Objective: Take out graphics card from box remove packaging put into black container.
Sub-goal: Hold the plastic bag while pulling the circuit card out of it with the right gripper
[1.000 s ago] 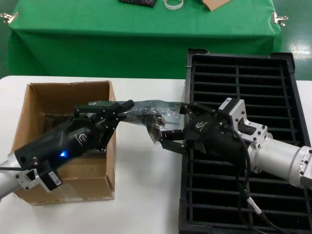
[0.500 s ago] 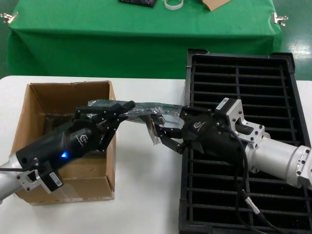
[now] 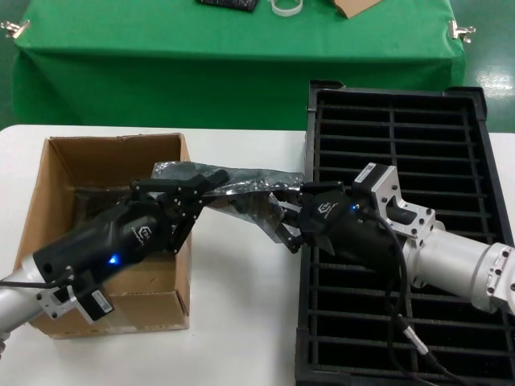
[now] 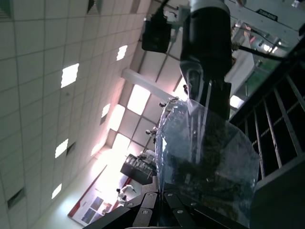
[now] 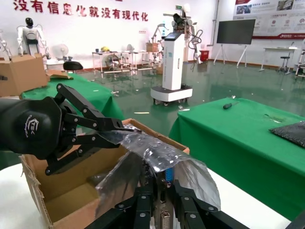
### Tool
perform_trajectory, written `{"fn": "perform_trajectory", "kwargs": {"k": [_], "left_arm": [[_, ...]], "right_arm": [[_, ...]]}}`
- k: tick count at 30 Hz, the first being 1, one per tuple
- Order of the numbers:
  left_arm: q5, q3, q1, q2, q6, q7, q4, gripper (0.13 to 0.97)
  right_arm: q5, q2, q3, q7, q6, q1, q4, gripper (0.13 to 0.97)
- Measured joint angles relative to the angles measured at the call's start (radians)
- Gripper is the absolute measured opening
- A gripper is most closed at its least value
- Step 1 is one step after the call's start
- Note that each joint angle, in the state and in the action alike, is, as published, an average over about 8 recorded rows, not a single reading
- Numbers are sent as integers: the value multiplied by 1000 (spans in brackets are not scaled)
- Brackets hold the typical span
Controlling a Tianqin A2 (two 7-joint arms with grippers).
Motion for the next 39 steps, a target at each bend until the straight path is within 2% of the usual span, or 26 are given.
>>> {"fn": "perform_trajectory", "kwargs": {"k": [6, 13, 20, 24, 29, 39], "left_arm": [[58, -54, -14, 11, 0, 48, 35, 139], [147, -150, -34, 23, 0, 89, 73, 139], [228, -240, -48, 31, 0, 111, 98, 139], [262, -281, -55, 33, -6, 119, 107, 139], [306, -337, -64, 36, -23, 128, 116, 139], [366, -451, -83, 31, -87, 114, 122, 139]], "right_arm": [[-19, 6, 1, 23, 6, -11, 22, 218], [-46, 14, 6, 53, 8, -22, 47, 199], [-126, 26, 24, 125, 6, -42, 108, 196], [-223, 27, 57, 196, -15, -70, 183, 196], [-395, 14, 125, 310, -78, -119, 317, 196], [-692, -42, 244, 472, -269, -186, 570, 196]]}}
